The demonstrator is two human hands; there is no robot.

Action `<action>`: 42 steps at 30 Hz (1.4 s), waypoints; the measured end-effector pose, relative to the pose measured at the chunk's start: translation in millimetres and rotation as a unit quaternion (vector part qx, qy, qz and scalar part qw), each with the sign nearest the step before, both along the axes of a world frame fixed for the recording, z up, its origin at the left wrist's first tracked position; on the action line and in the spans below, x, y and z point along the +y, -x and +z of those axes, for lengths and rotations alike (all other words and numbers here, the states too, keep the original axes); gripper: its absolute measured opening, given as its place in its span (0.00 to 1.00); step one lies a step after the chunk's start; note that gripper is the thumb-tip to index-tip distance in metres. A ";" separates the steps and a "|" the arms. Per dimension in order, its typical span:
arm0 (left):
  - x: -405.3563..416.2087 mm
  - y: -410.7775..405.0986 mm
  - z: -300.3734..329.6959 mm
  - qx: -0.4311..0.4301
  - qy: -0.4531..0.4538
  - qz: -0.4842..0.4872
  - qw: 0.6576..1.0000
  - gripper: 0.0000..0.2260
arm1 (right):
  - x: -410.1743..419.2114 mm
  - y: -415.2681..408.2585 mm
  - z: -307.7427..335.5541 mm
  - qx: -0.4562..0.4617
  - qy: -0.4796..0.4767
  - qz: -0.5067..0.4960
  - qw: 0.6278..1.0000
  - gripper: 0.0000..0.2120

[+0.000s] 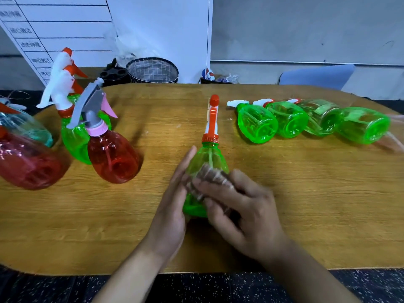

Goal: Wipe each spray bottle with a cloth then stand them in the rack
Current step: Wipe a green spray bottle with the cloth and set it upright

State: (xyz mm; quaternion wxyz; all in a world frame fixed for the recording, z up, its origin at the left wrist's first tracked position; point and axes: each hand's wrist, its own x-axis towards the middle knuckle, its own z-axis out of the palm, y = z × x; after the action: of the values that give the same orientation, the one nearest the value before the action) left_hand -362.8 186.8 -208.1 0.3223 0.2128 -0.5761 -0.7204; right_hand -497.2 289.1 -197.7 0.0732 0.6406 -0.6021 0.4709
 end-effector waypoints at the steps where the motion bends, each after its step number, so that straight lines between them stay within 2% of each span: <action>1: -0.3 0.0 1.7 0.003 0.006 0.003 1.000 0.22 | 2.1 -2.1 -1.4 0.025 -0.004 0.021 0.999 0.13; 3: -0.5 0.5 3.9 0.000 0.021 0.007 1.000 0.22 | 5.5 -4.3 -2.0 0.047 -0.019 0.048 0.998 0.13; 6: 0.2 0.5 3.4 -0.004 0.026 0.006 1.000 0.22 | 7.9 -0.2 3.2 -0.015 -0.004 0.046 0.999 0.12; 9: 2.1 0.7 -0.7 -0.017 0.046 -0.014 0.999 0.20 | 3.5 9.0 7.5 -0.096 0.026 -0.038 0.994 0.14; 13: 2.4 1.5 -3.6 -0.030 0.074 -0.025 0.996 0.21 | -10.1 13.2 4.9 -0.149 -0.009 -0.096 0.984 0.15; 18: -0.7 -1.6 2.7 0.006 0.012 -0.009 1.000 0.22 | -1.6 0.4 1.5 -0.046 -0.026 0.005 0.999 0.15; 22: 0.4 -1.2 5.7 0.011 0.011 0.002 1.000 0.22 | 4.9 -7.4 0.4 0.053 -0.029 0.050 0.997 0.13; 26: 2.4 -1.0 3.2 0.003 0.020 -0.007 1.000 0.21 | 5.2 1.7 9.3 -0.053 0.022 -0.009 0.998 0.14; 30: 2.9 0.4 -1.4 -0.021 0.049 -0.018 0.998 0.22 | -4.5 10.8 11.6 -0.110 -0.015 -0.100 0.989 0.18; 34: 0.1 -0.8 -1.2 0.004 0.004 -0.022 1.000 0.21 | -2.9 7.0 6.9 -0.070 -0.028 -0.047 0.996 0.18; 39: -1.3 -0.9 5.8 0.017 -0.017 0.005 1.000 0.22 | 2.8 -10.1 -2.2 0.059 -0.024 0.042 0.997 0.14; 40: -0.7 -0.6 6.8 0.015 -0.017 0.005 1.000 0.22 | 2.7 -11.0 -2.5 0.063 -0.017 0.045 0.997 0.13; 42: 0.0 0.0 7.3 0.015 -0.027 0.005 1.000 0.22 | 3.4 -10.1 1.3 0.009 0.000 0.040 0.999 0.13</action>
State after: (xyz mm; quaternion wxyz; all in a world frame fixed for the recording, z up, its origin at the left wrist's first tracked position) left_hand -362.8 186.8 -200.8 0.3288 0.2137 -0.5503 -0.7372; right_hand -487.1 292.5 -196.4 0.0592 0.6685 -0.5752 0.4676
